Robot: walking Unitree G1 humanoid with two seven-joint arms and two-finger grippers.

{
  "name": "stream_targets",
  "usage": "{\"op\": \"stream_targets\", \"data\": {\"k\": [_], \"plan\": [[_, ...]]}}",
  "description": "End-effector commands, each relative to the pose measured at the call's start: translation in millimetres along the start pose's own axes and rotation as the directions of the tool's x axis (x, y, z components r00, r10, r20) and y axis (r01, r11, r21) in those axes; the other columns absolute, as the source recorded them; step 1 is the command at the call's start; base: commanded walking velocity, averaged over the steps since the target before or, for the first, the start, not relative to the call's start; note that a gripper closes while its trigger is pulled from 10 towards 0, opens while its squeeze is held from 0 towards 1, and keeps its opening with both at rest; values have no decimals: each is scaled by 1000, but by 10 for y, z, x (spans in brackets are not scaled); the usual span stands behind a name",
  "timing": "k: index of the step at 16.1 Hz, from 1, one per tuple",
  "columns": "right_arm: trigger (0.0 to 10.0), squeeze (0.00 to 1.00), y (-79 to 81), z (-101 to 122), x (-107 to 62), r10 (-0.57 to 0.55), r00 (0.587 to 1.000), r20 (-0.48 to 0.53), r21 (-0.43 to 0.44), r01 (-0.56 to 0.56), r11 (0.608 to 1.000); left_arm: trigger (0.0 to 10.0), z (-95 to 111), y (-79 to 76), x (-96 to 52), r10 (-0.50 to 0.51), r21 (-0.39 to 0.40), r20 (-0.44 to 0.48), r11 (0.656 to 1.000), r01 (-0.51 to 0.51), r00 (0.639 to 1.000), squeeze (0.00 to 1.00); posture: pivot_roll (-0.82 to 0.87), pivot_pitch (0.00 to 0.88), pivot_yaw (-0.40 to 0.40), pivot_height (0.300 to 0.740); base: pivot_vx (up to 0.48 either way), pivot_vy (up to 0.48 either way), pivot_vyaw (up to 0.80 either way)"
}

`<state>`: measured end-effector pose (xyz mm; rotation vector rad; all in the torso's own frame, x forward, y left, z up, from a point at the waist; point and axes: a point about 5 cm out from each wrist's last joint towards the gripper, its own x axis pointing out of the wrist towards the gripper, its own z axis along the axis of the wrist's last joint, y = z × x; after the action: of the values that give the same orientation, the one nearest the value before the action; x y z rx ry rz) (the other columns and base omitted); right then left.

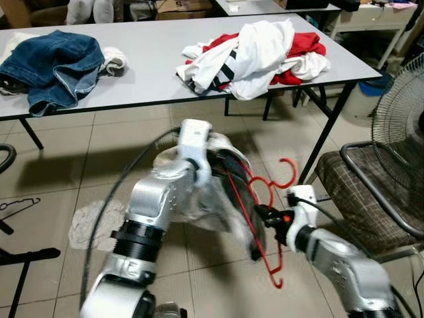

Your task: Hang hanger

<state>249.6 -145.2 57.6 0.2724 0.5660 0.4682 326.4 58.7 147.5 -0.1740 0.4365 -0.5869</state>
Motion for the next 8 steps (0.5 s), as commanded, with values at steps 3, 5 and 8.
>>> {"op": "stream_targets", "data": {"k": [3,5,8], "plan": [[10000,0,-163,270,-15,-113,984,134,-4,114,993,0,180,-49,-167,-105,48,2,993,105,994,0,-5,0,11,740,0,0,0],[10000,0,-275,409,-86,-169,963,208,-3,173,985,235,87,89,-271,-99,181,-85,977,114,991,0,-2,0,5,740,0,0,0],[10000,0,-273,590,-195,-183,924,335,-1,194,981,0,161,321,-302,35,209,-52,978,-24,998,0,-4,0,3,740,0,0,0]]}}
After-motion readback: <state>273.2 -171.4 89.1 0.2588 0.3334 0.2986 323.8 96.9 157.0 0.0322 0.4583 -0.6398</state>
